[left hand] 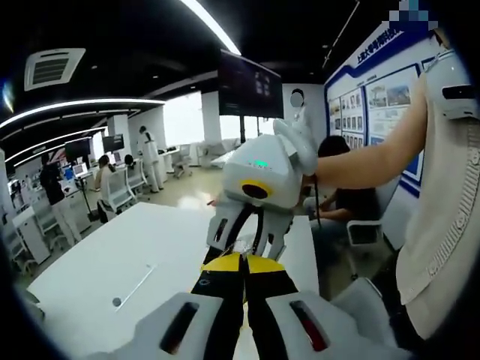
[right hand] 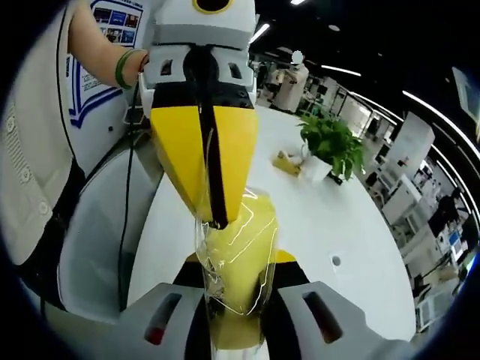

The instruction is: Compare the silicone blocks by pressing each to a similar depth, holding the contact briefly, and releasing to observe deformation and rebound differences across the visible hardness samples.

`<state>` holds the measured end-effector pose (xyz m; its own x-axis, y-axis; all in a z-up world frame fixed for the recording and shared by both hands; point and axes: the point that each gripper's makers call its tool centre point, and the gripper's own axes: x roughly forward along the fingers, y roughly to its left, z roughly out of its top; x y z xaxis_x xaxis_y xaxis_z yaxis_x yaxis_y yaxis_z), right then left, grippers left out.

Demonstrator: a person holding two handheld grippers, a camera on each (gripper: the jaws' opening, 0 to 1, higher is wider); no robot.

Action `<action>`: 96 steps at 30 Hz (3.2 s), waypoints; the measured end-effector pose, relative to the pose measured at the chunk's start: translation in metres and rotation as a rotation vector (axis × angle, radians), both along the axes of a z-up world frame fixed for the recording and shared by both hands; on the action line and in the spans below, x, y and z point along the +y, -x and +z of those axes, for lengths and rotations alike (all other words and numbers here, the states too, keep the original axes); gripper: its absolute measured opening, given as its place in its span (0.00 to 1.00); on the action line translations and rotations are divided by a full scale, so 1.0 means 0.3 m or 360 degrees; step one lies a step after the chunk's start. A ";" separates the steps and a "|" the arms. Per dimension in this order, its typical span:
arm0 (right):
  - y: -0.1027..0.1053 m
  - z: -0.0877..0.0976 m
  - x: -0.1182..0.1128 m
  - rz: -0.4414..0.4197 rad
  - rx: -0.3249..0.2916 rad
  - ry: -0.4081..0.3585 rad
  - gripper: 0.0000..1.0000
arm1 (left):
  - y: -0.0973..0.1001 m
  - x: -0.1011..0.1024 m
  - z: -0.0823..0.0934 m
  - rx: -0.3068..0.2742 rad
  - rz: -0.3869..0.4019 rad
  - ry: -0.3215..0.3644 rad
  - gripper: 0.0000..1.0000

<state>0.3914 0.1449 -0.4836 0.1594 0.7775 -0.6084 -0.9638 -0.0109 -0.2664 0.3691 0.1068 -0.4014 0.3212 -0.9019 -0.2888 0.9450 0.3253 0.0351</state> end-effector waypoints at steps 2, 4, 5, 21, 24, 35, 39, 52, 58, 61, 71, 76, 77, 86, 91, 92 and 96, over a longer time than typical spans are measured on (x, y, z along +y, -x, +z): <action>0.003 -0.001 0.000 0.0004 0.0003 -0.0003 0.12 | 0.004 -0.001 -0.002 0.0005 -0.0005 -0.0004 0.00; 0.003 -0.001 -0.001 0.0003 -0.0001 -0.0005 0.13 | 0.005 -0.002 -0.003 0.0008 -0.0005 -0.0007 0.00; 0.003 -0.002 -0.001 0.0003 0.0000 -0.0004 0.13 | 0.006 -0.003 -0.004 0.0012 -0.0006 -0.0007 0.00; 0.010 -0.021 -0.018 0.0003 0.0035 0.0025 0.16 | 0.008 -0.011 -0.016 0.0020 -0.0022 -0.0012 0.00; 0.011 -0.024 -0.017 0.0004 0.0040 0.0032 0.17 | 0.008 -0.009 -0.018 0.0023 -0.0024 -0.0011 0.00; 0.008 -0.036 -0.009 0.0011 0.0035 0.0055 0.18 | 0.003 0.004 -0.028 0.0029 -0.0018 0.0004 0.00; 0.009 -0.042 -0.006 0.0012 0.0037 0.0069 0.19 | 0.002 0.010 -0.033 0.0037 -0.0018 0.0017 0.00; 0.009 -0.060 0.016 0.0025 0.0083 0.0094 0.22 | -0.007 0.039 -0.046 0.0057 -0.0001 0.0058 0.00; 0.011 -0.071 0.027 0.0018 0.0139 0.0084 0.23 | -0.012 0.052 -0.053 0.0073 0.0007 0.0076 0.00; 0.012 -0.077 0.030 0.0011 0.0163 0.0084 0.25 | -0.017 0.060 -0.059 0.0085 0.0016 0.0084 0.00; 0.010 -0.100 0.042 0.0015 0.0221 0.0081 0.27 | -0.028 0.074 -0.077 0.0120 0.0027 0.0104 0.00; 0.009 -0.108 0.043 0.0009 0.0250 0.0073 0.29 | -0.034 0.082 -0.083 0.0139 0.0037 0.0123 0.00; 0.010 -0.109 0.044 0.0009 0.0253 0.0074 0.30 | -0.034 0.082 -0.084 0.0141 0.0037 0.0125 0.00; 0.019 -0.127 0.052 0.0002 0.0263 0.0061 0.34 | -0.038 0.097 -0.104 0.0199 0.0076 0.0148 0.00; 0.014 -0.125 0.053 -0.0040 0.0238 0.0004 0.38 | -0.042 0.116 -0.115 0.0238 0.0109 0.0168 0.00; 0.014 -0.123 0.054 -0.0042 0.0233 -0.0006 0.38 | -0.042 0.117 -0.116 0.0241 0.0112 0.0170 0.00; 0.016 -0.110 0.051 -0.0085 0.0240 -0.0079 0.39 | -0.044 0.131 -0.131 0.0273 0.0150 0.0180 0.00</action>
<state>0.3866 0.1603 -0.5164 0.1111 0.8000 -0.5896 -0.9918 0.0511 -0.1175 0.3824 0.1461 -0.4408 0.3603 -0.9001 -0.2450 0.8993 0.4049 -0.1652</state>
